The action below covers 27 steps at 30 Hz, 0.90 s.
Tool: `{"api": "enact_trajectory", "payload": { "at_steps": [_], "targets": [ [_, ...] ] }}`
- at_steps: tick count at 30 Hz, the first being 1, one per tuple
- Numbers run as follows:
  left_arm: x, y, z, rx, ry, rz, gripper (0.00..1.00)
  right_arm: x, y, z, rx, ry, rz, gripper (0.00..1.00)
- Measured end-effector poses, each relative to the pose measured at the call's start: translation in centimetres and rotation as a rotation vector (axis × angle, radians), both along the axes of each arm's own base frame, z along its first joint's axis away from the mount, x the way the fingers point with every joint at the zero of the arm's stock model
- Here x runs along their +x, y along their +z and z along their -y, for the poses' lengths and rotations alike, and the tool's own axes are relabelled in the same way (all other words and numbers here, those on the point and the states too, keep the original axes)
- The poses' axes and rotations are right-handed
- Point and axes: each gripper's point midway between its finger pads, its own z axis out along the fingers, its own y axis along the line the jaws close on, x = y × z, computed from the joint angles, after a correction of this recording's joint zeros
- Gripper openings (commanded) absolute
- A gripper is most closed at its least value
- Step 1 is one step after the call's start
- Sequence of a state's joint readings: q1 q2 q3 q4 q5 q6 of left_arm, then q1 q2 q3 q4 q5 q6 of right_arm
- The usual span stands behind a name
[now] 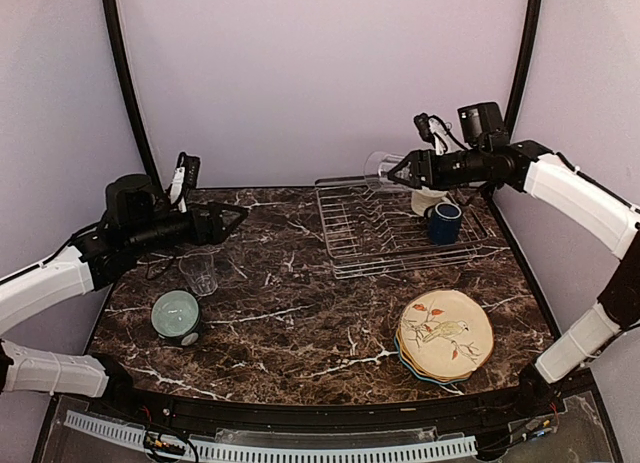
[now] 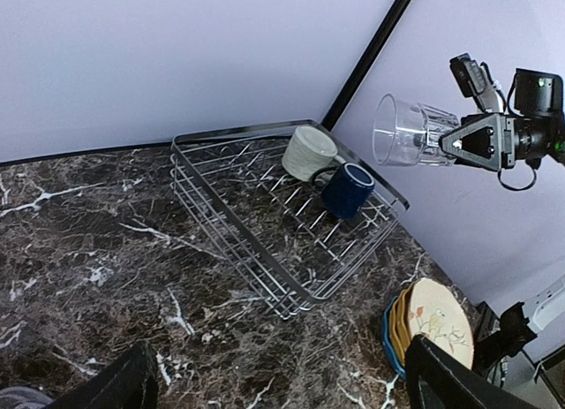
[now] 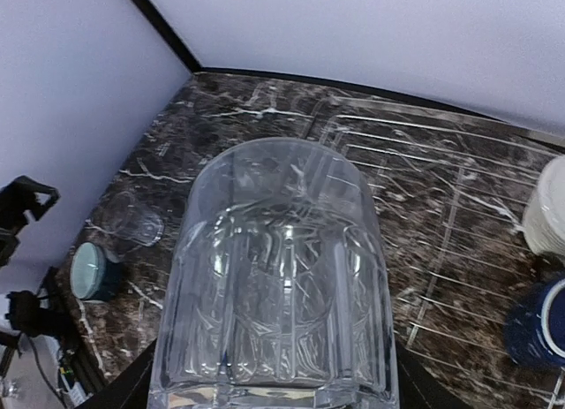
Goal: Load the mixed dishes into the dish rack
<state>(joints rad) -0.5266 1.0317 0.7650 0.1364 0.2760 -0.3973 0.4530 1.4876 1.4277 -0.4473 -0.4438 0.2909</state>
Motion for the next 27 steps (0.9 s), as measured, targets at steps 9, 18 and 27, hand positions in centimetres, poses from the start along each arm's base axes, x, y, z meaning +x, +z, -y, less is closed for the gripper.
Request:
{"api": "enact_trajectory", "payload": {
  "at_steps": [9, 18, 27],
  "targets": [
    [0.0, -3.1, -1.4, 0.139, 0.048, -0.053, 0.97, 1.6, -5.8, 8.8, -0.473, -0.231, -0.075, 0.0],
    [0.0, -3.8, -1.8, 0.173, 0.058, -0.067, 0.97, 1.8, -12.4, 11.9, -0.74, -0.219, -0.23, 0.02],
    [0.0, -4.1, -2.0, 0.188, 0.069, -0.075, 0.97, 3.0, -16.1, 12.5, -0.839, -0.166, -0.331, 0.13]
  ]
}}
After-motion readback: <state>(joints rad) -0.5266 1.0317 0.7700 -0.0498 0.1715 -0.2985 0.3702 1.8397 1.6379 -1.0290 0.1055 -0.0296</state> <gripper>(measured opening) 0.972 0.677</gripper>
